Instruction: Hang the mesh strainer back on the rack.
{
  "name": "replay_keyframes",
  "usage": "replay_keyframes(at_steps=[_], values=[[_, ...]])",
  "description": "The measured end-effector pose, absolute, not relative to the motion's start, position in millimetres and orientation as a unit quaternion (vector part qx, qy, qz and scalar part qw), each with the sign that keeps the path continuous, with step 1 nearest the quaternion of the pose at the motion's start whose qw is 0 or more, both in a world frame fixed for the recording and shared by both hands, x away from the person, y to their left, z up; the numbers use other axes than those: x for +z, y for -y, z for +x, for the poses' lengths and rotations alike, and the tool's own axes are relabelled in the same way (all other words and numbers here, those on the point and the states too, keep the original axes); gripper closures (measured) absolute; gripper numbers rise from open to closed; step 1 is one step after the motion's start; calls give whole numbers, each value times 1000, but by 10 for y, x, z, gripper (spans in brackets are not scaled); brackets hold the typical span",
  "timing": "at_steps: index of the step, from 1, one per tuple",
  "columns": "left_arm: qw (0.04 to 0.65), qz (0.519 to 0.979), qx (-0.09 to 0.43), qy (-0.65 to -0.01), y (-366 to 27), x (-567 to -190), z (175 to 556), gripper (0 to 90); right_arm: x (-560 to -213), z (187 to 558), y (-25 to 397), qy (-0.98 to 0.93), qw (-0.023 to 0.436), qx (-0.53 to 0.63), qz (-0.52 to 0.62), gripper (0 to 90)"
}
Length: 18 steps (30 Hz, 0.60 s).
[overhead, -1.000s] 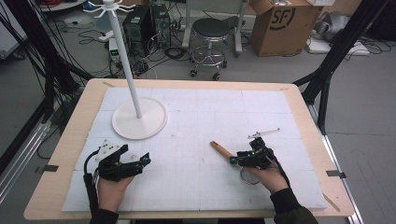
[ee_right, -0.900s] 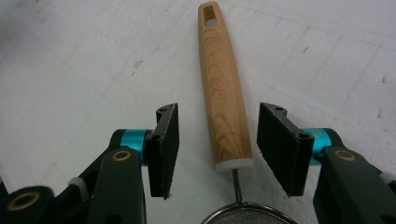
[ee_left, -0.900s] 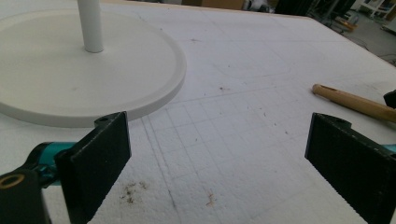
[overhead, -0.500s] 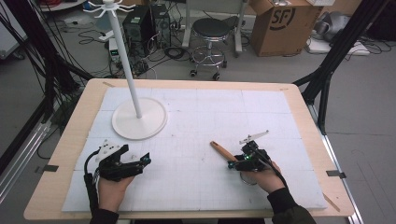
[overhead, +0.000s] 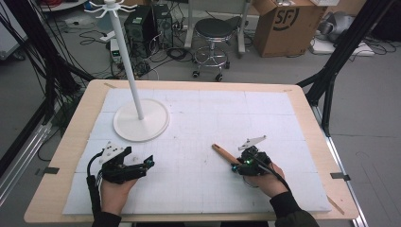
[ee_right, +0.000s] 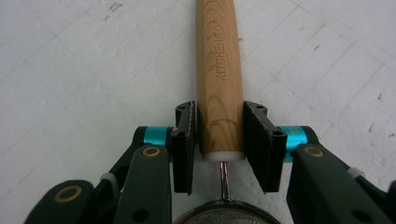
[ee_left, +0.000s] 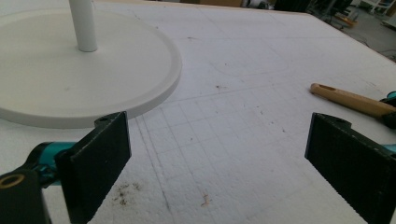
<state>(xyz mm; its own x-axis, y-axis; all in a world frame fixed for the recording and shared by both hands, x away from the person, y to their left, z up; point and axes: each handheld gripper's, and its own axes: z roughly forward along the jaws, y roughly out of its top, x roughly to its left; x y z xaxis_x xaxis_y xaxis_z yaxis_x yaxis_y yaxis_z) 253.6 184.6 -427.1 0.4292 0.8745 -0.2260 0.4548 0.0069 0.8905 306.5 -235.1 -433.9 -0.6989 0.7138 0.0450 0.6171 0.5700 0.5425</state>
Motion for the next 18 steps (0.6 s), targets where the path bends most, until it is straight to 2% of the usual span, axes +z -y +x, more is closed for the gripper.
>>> replay_keyframes(at_steps=[18], values=[[509, 673, 206, -495, -1856, -4275, 2532, 78, -4208, 3226, 2078, -911, 74, 152, 377, 682]])
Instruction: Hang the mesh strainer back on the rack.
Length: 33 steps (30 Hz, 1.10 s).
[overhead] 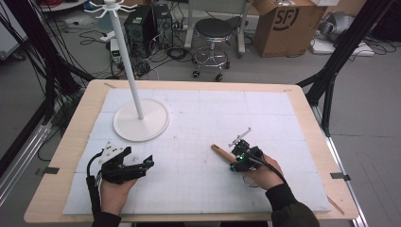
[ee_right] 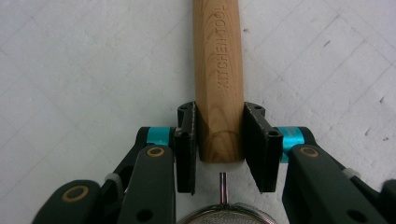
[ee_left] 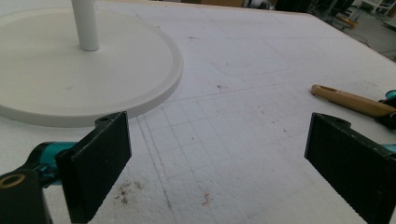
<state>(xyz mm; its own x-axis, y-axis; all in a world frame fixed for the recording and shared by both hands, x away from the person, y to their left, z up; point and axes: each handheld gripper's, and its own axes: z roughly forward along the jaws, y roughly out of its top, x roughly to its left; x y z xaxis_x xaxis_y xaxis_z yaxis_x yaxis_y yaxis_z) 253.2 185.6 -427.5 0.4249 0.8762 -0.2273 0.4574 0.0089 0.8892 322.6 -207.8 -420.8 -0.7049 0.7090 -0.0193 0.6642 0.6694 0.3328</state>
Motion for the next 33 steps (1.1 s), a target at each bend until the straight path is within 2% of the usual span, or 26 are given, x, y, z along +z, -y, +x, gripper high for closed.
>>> replay_keyframes(at_steps=[12, 20, 26, 33], values=[[511, 669, 205, -500, -1889, -4276, 2526, 79, -4189, 3275, 2121, -918, 57, 159, 359, 696], [513, 666, 205, -501, -1899, -4274, 2526, 80, -4123, 3313, 2186, -895, 27, 238, 375, 693], [513, 668, 207, -499, -1894, -4274, 2526, 80, -4026, 3357, 2189, -869, 24, 319, 378, 692], [516, 665, 205, -500, -1884, -4271, 2521, 80, -3938, 3419, 2086, -864, 5, 340, 370, 692]])
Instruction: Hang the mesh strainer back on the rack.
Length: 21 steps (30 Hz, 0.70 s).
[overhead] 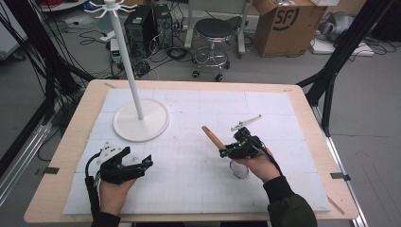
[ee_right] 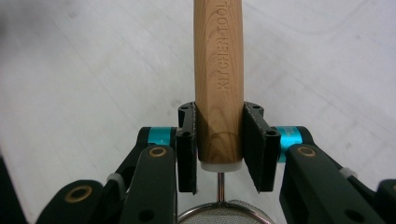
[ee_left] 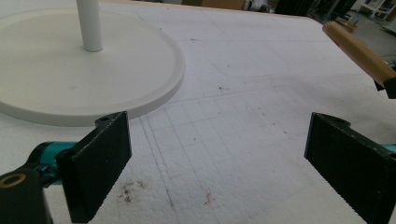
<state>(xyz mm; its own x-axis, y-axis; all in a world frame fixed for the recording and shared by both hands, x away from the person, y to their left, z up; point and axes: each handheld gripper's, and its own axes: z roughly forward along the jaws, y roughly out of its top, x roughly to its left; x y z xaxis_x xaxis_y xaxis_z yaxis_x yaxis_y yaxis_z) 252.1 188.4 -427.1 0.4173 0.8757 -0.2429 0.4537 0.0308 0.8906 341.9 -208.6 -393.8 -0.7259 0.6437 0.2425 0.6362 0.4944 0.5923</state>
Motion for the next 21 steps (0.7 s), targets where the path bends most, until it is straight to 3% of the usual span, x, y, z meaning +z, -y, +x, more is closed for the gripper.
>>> replay_keyframes(at_steps=[8, 21], values=[[516, 660, 211, -504, -1914, -4280, 2519, 79, -3648, 3494, 1858, -840, -18, 407, 357, 692], [522, 657, 203, -505, -1945, -4295, 2532, 80, -3291, 3566, 1554, -815, -14, 471, 336, 692]])
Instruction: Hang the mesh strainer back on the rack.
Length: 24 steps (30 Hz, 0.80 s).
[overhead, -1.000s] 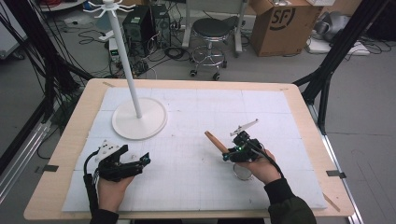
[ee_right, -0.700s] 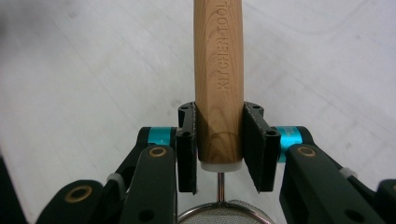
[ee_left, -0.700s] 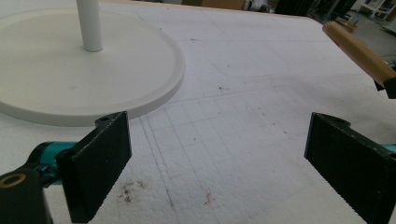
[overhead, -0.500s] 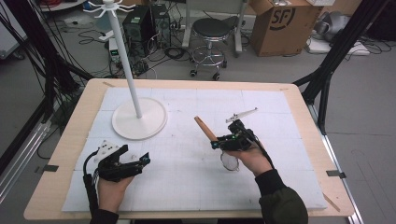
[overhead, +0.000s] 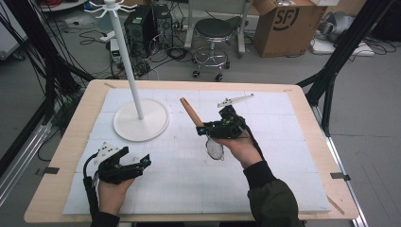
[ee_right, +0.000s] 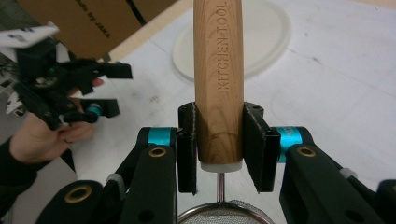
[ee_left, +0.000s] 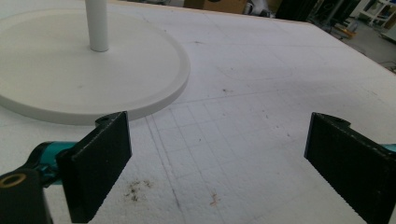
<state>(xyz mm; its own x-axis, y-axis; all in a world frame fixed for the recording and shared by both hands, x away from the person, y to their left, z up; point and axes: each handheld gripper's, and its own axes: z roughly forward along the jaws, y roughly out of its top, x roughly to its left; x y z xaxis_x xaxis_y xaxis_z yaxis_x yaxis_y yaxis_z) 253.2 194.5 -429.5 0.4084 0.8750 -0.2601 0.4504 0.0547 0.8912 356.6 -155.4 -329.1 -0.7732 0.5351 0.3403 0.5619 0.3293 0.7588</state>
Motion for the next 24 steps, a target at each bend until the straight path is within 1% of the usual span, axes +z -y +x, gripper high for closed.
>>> replay_keyframes(at_steps=[6, 10, 17, 19, 24], values=[[522, 659, 204, -502, -1923, -4298, 2553, 80, -3113, 3621, 1448, 804, 7, -500, -322, 691], [515, 666, 204, -500, -1935, -4309, 2534, 80, -3055, 3636, 1423, 797, 4, -516, -315, 691], [525, 651, 214, -505, -2077, -4295, 2444, 80, -2937, 3633, 1299, 760, 0, -578, -298, 691], [526, 649, 213, -507, -2088, -4294, 2436, 80, -2899, 3630, 1250, 748, 5, -594, -295, 691], [526, 649, 213, -506, -2091, -4298, 2425, 80, -2786, 3649, 1073, 744, 6, -604, -288, 691]])
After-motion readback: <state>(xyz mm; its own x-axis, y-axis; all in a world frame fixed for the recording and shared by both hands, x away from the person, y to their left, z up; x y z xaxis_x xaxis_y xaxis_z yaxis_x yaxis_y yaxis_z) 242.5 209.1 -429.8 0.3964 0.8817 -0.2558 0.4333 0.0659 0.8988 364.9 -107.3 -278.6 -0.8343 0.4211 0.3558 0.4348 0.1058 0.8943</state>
